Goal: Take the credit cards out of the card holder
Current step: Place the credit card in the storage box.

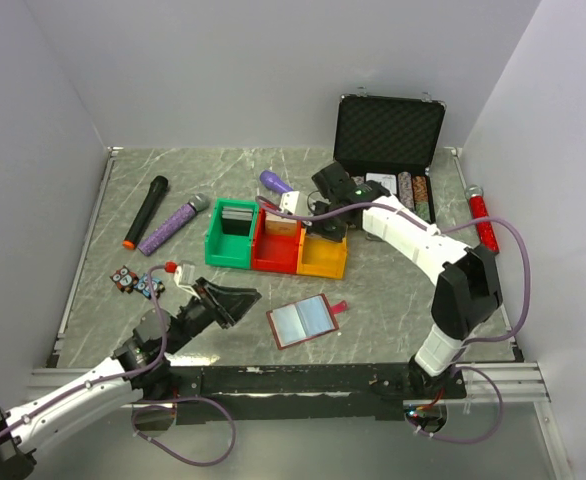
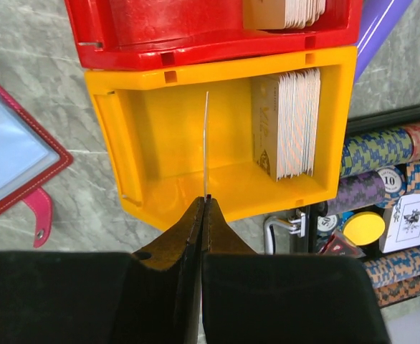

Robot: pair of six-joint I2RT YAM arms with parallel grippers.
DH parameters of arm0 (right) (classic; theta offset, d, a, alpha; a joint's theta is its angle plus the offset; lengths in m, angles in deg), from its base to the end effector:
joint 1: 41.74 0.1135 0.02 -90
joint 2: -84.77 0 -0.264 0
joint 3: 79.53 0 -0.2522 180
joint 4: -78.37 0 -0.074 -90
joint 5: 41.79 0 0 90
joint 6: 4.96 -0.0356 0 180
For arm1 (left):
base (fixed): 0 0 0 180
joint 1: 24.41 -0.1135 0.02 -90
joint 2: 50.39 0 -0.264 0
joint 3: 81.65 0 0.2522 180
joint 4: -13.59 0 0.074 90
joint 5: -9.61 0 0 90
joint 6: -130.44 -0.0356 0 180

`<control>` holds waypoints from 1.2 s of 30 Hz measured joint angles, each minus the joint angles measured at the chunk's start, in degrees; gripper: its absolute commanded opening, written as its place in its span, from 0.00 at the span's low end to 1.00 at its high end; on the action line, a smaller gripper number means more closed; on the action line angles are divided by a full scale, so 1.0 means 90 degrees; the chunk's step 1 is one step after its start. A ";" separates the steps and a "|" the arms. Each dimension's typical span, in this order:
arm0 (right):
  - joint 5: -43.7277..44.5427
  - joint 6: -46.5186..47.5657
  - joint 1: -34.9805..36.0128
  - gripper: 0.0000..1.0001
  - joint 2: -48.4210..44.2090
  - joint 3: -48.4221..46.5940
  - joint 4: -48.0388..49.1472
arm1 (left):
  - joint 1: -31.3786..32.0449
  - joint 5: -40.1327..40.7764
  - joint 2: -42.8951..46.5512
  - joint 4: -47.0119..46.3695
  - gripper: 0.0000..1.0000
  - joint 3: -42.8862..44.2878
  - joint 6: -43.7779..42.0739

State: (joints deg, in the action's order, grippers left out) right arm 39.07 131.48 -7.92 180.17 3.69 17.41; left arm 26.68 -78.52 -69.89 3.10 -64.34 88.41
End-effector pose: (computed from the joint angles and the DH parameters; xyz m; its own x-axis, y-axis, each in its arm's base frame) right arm 0.2895 0.2007 0.2883 -0.0471 -0.8927 -0.4482 -0.9439 0.1866 -0.2725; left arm 0.0836 -0.1017 0.2078 -0.5019 -0.5602 -0.6590 0.5745 0.3537 -0.7382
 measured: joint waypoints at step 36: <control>0.0981 0.0318 -0.0092 0.00 0.1430 -0.0148 0.1178 | 0.0000 0.0510 -0.0010 0.1384 0.37 0.0631 -0.0488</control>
State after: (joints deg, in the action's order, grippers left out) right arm 47.90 134.34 -8.75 193.04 2.35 28.01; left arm 26.68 -73.93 -69.98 15.55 -58.65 84.01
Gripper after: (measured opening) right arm 0.008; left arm 0.368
